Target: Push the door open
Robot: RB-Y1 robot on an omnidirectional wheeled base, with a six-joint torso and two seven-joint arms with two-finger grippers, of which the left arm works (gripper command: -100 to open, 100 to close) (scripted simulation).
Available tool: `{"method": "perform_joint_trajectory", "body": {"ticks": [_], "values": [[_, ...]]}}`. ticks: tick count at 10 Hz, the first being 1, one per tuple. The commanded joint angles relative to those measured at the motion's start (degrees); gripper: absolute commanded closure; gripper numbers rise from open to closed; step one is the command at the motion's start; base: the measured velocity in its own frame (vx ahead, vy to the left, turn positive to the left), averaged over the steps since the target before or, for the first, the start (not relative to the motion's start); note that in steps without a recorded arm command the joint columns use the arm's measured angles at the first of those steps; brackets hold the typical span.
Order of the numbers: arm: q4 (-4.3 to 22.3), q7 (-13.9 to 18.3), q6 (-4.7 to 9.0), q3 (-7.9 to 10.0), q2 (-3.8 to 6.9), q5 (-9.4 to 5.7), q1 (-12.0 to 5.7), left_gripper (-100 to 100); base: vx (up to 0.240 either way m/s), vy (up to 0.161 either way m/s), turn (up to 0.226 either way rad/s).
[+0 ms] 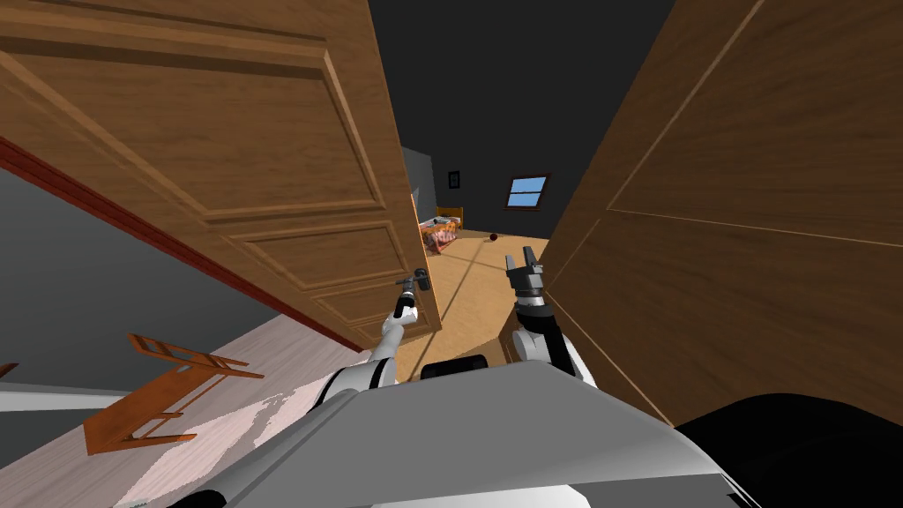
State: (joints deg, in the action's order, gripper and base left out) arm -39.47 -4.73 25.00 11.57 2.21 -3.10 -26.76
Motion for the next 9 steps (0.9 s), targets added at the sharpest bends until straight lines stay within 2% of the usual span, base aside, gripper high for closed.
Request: {"method": "perform_joint_trajectory", "body": {"ticks": [1,4,5,6,7,9], "values": [[0.4,-1.6,0.74,1.51,-0.36,-0.20,-0.57,100,0.158,-0.029,0.072],[0.4,-4.4,0.90,3.55,-3.18,-0.40,-1.00,100,0.133,-0.043,0.103],[0.4,-5.5,0.96,4.33,-4.58,-0.48,-1.16,100,0.120,-0.055,0.110],[1.1,-4.8,1.09,3.81,-3.93,-0.44,-1.32,100,0.053,-0.029,0.026],[1.4,-6.2,1.43,3.00,-2.57,-2.22,-1.51,100,0.096,0.008,0.117],[1.6,-7.0,1.62,2.36,-1.88,-3.44,-1.62,100,0.147,0.052,0.141]]}}
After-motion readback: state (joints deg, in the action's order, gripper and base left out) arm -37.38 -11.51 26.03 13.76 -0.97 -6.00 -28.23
